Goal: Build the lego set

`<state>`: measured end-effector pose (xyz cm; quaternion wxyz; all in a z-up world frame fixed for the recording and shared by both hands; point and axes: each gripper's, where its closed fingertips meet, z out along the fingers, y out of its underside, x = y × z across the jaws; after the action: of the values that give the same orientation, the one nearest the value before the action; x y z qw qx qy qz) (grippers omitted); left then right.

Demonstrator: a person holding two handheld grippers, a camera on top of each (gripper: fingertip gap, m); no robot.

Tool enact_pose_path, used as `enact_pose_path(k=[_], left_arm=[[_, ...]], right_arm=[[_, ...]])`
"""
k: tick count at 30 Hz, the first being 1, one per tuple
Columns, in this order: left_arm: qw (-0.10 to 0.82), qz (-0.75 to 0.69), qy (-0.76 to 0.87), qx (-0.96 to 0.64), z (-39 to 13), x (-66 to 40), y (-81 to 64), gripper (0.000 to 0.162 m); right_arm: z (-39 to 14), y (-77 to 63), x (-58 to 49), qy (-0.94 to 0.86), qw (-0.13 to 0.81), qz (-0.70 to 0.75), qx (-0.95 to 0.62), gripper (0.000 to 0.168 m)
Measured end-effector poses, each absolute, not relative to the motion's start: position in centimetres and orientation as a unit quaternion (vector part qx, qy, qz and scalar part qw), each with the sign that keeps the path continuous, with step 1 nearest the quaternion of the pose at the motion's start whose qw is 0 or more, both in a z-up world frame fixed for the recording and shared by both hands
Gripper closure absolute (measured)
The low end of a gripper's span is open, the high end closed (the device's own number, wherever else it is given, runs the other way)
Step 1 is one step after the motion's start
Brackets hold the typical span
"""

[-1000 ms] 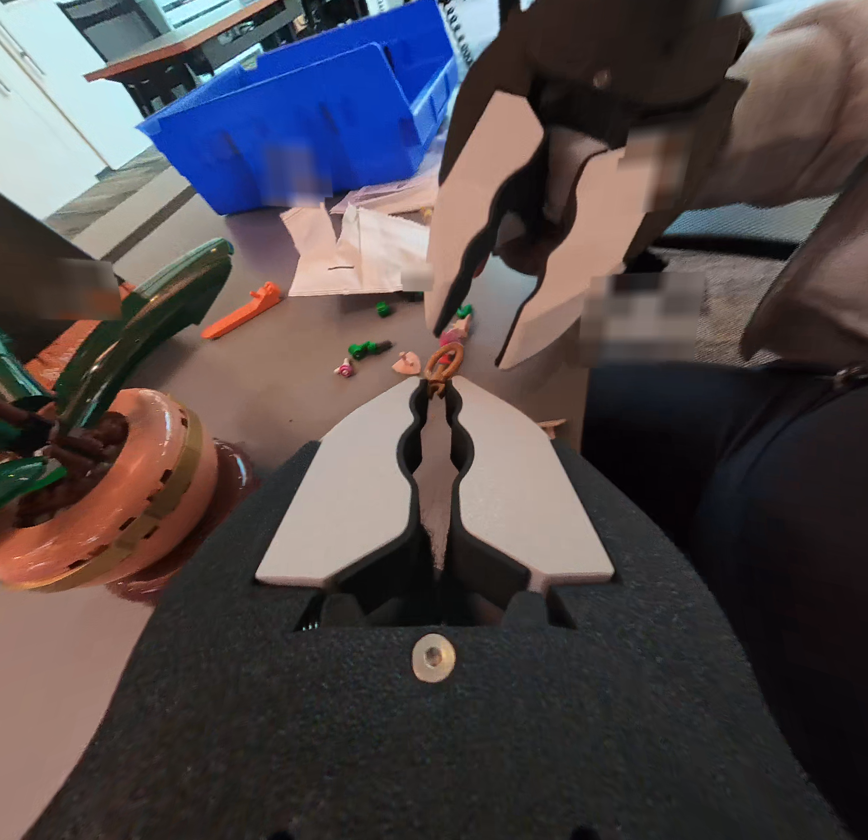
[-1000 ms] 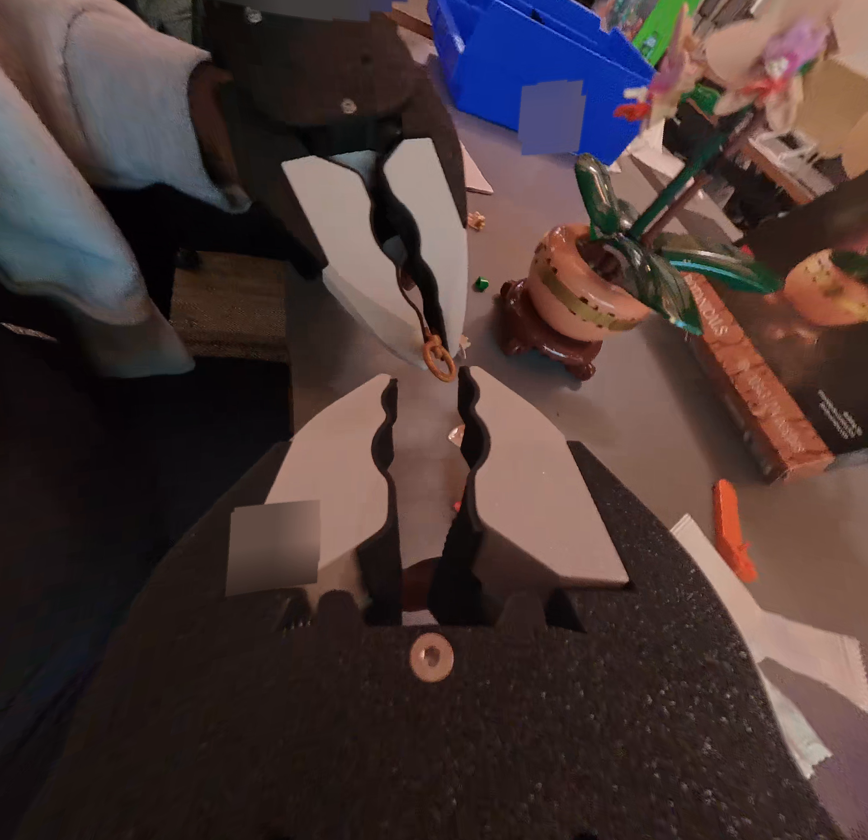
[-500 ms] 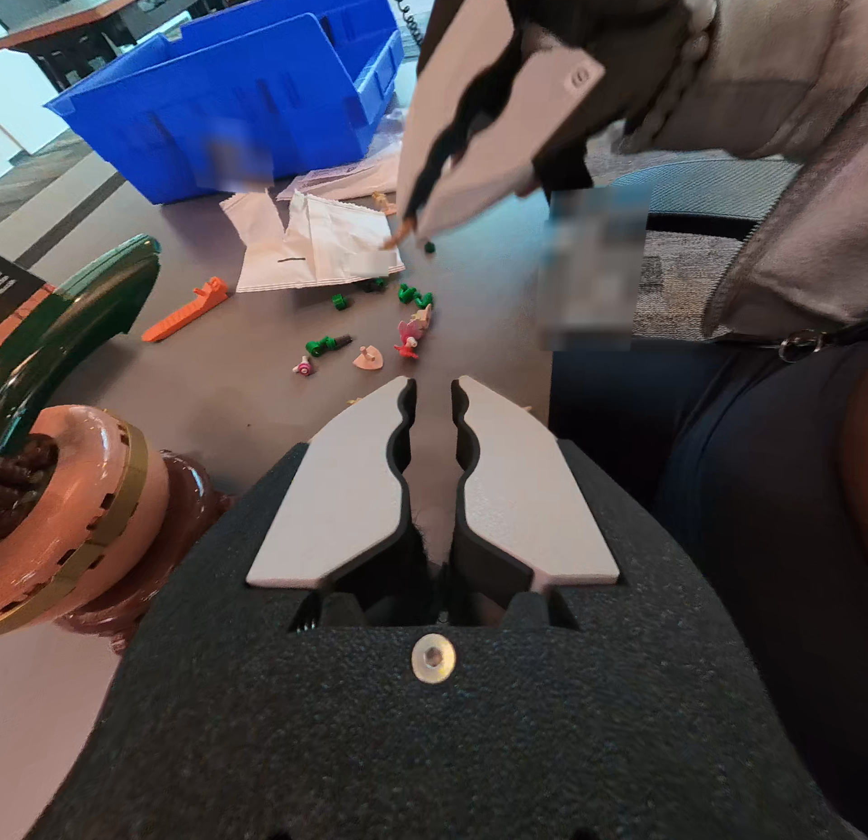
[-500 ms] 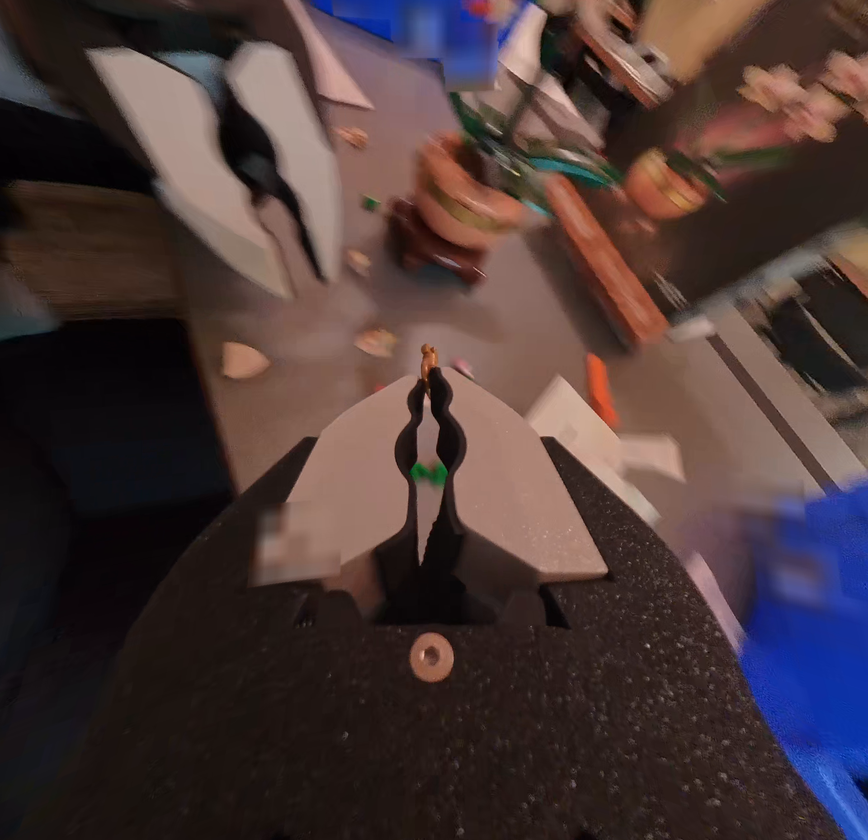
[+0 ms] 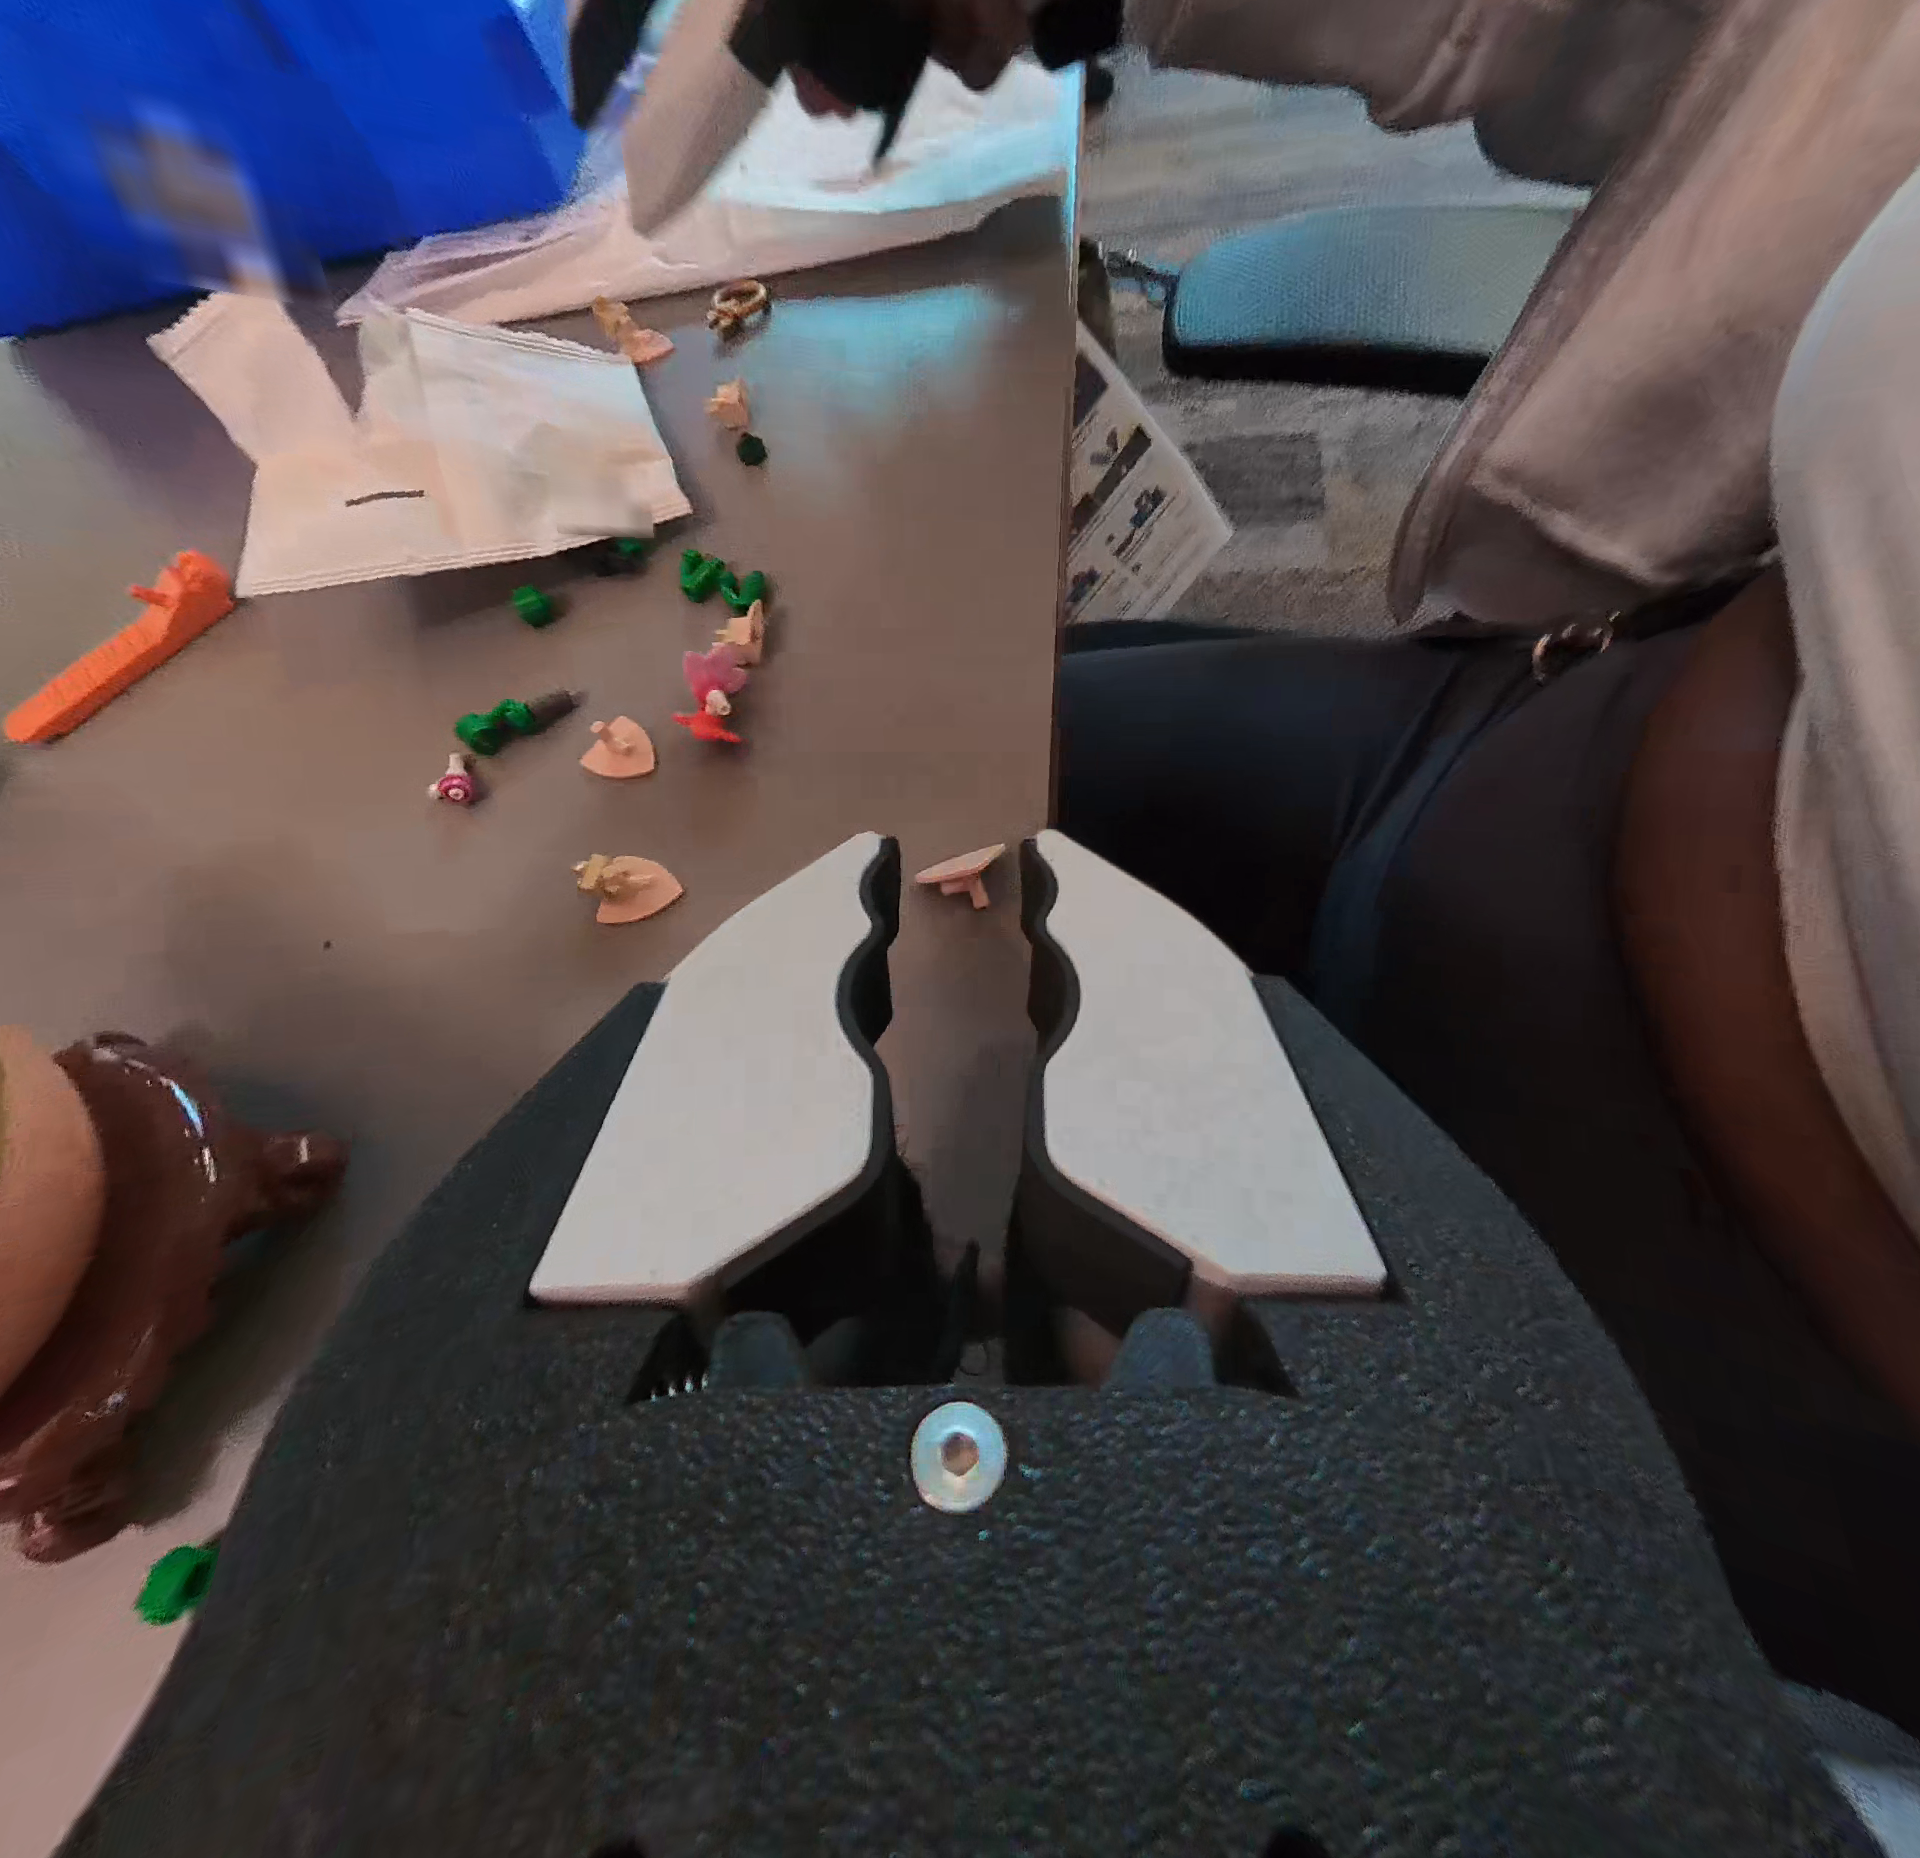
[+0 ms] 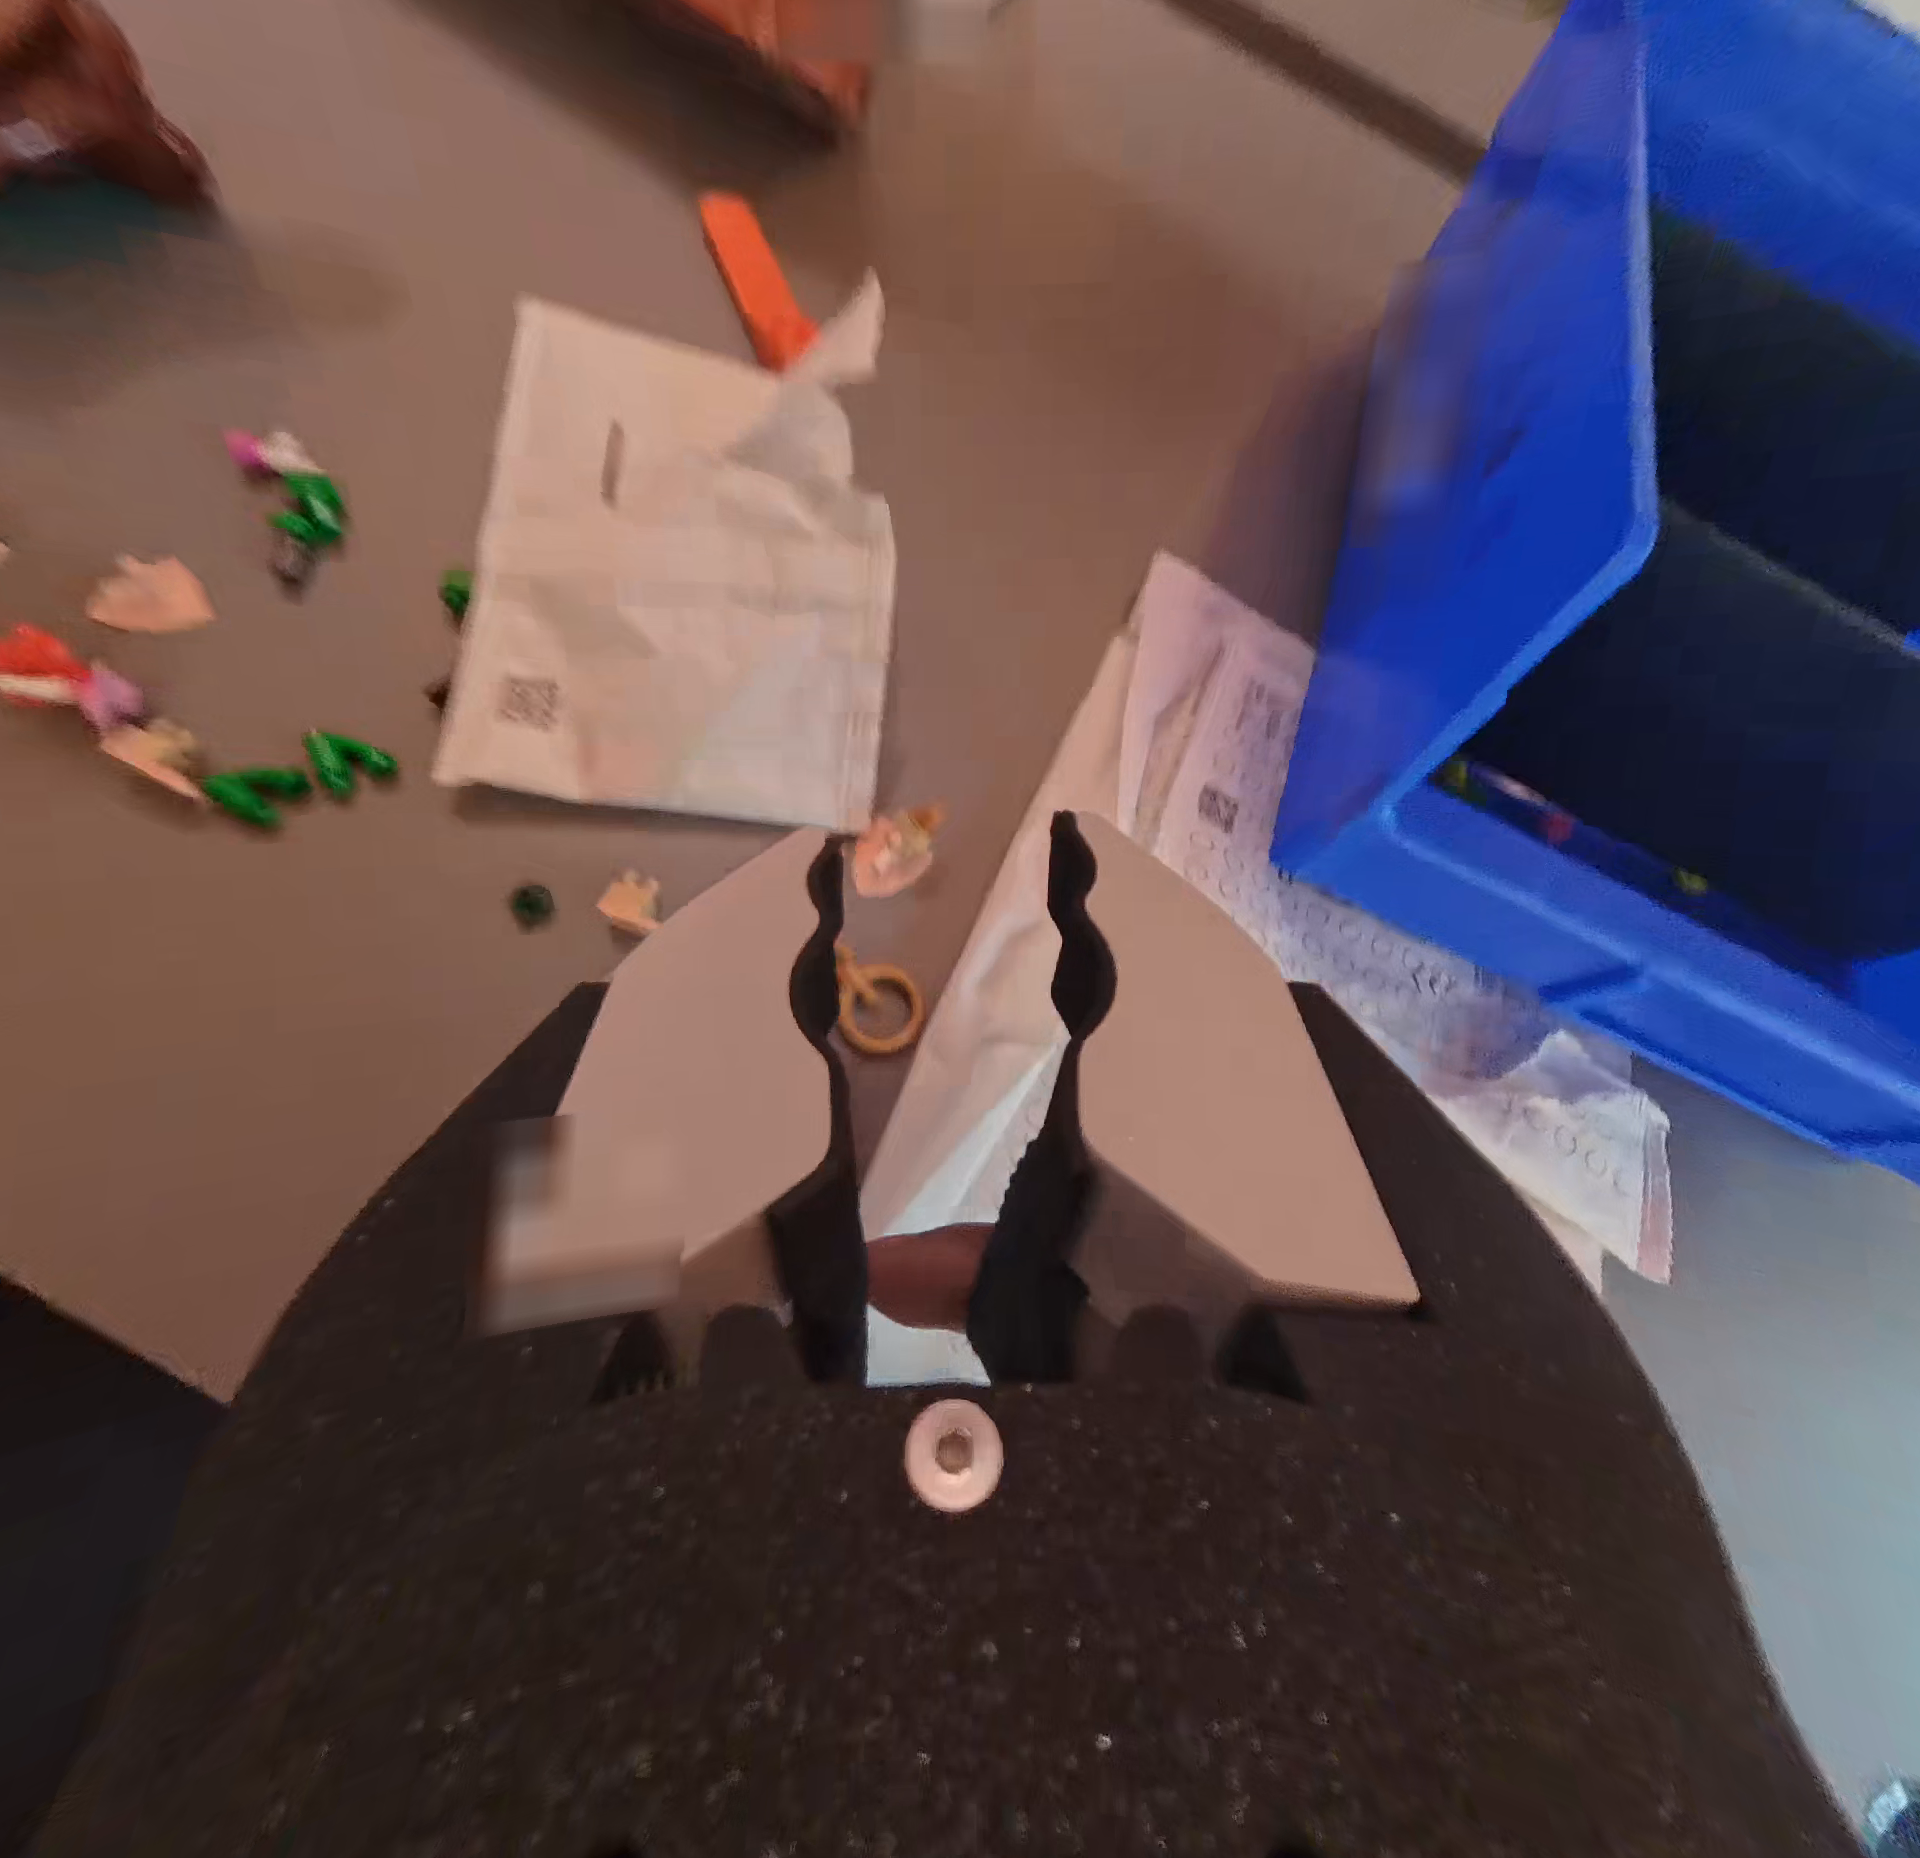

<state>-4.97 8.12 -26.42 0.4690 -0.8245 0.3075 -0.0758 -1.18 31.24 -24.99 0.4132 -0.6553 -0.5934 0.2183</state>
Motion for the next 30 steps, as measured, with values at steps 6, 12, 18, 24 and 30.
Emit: enact_pose_path(k=[6,12,18,24,30], left_arm=[[0.429,0.01,0.356,-0.83,-28.3,-5.3,9.9,0.155],[0.423,0.101,0.297,-0.85,-28.0,-9.4,13.4,0.152],[0.474,0.079,0.267,-0.836,-26.2,-9.5,13.8,0.15],[0.495,-0.052,0.212,-0.841,-25.7,-7.9,13.6,0.149],[0.463,-0.082,0.173,-0.865,-26.4,-8.4,13.1,0.154]], right_arm=[[-23.7,21.0,-3.1,-0.71,0.327,0.355,-0.512,0.144],[-26.9,17.0,-5.0,-0.751,0.26,0.354,-0.493,0.147],[-28.0,16.8,-7.1,-0.742,0.239,0.356,-0.515,0.156],[-28.7,16.4,-7.4,-0.761,0.229,0.346,-0.499,0.165],[-28.2,15.9,-7.3,-0.773,0.262,0.34,-0.468,0.166]])
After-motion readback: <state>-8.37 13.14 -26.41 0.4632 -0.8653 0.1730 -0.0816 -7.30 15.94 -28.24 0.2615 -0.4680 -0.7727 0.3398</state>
